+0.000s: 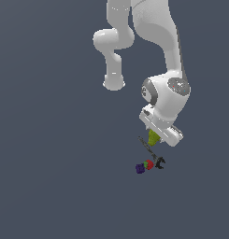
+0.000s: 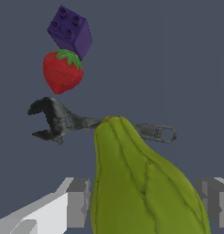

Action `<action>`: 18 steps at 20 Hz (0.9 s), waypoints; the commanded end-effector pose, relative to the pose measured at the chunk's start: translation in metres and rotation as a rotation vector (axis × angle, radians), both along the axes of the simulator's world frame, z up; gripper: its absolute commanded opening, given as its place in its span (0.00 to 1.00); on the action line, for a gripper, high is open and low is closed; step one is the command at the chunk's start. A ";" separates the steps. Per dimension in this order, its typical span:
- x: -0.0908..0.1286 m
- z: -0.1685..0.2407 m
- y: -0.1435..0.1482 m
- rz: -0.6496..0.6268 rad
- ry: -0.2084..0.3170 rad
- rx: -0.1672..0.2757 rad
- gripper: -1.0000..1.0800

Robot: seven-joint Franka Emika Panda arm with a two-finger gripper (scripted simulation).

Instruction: Pick up a designated object from a clutter of objects.

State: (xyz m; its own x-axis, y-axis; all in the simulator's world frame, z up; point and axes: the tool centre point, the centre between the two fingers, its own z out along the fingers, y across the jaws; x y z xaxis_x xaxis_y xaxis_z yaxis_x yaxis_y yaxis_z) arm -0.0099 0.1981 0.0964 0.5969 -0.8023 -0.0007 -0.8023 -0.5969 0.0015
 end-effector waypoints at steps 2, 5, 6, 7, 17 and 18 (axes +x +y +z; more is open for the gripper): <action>0.003 0.030 -0.025 -0.001 -0.003 0.001 0.00; 0.005 0.058 -0.050 0.000 -0.002 0.002 0.00; 0.006 0.068 -0.059 0.000 -0.002 0.002 0.00; 0.007 0.078 -0.067 0.000 -0.002 0.003 0.00; 0.016 0.176 -0.152 0.000 -0.002 0.005 0.00; 0.018 0.186 -0.161 0.000 -0.002 0.005 0.00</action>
